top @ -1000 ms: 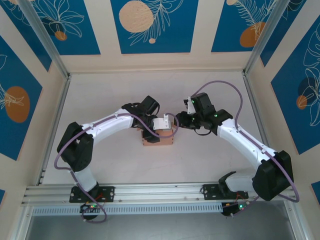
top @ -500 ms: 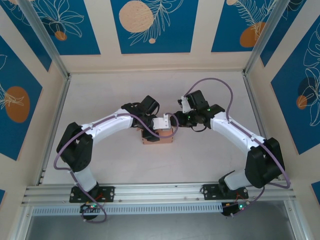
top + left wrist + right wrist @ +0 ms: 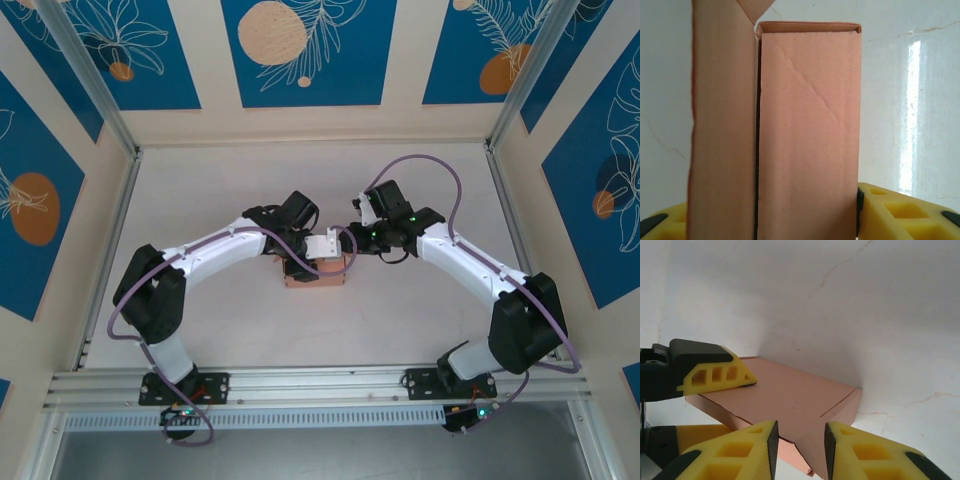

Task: Fold the paper box

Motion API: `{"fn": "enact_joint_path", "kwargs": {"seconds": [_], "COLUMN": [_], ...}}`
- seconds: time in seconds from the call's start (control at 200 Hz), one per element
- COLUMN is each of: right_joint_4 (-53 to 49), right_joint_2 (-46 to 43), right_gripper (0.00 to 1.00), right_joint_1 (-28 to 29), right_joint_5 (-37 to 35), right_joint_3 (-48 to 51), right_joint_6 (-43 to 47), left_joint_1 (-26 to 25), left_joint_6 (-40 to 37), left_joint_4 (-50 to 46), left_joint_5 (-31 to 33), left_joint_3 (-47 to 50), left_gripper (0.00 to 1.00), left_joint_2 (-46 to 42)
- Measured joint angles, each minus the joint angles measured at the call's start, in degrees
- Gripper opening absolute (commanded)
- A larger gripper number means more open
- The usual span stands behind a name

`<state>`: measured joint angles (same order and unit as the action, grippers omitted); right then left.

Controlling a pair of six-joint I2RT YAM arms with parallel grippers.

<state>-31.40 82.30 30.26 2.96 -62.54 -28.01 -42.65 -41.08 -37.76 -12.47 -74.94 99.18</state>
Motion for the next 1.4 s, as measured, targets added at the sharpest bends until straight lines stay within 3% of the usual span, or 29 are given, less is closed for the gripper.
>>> {"fn": "enact_joint_path", "kwargs": {"seconds": [0.26, 0.51, 0.85, 1.11, 1.205, 1.4], "right_joint_4": [-0.8, -0.9, 0.1, 0.3, 0.5, 0.7], "right_joint_2": [-0.3, -1.4, -2.8, -3.1, -3.1, -3.1], "right_gripper": [0.43, 0.39, 0.38, 0.38, 0.38, 0.38], "right_joint_1": [0.0, -0.1, 0.0, 0.1, 0.1, -0.2], "right_joint_5": [-0.5, 0.5, 2.8, 4.6, 5.0, 5.6], "right_joint_3": [0.1, 1.2, 2.3, 2.3, 2.3, 2.4], "right_joint_6": [0.9, 2.2, 2.4, 2.4, 2.4, 3.5], "left_joint_1": [0.0, 0.2, 2.6, 4.8, 4.8, 5.3], "left_joint_6": [0.0, 0.0, 0.1, 0.1, 0.0, 0.0], "left_joint_4": [-0.2, -0.5, 0.4, 1.0, 1.0, 1.4], "left_joint_5": [0.1, -0.2, -3.0, -2.7, -2.5, -2.5], "left_joint_3": [0.0, 0.0, 0.8, 2.8, 3.2, 3.3], "left_gripper": [0.53, 0.55, 0.67, 0.66, 0.73, 0.74], "left_joint_2": [0.0, 0.0, -0.9, -3.0, -3.0, -3.0]}}
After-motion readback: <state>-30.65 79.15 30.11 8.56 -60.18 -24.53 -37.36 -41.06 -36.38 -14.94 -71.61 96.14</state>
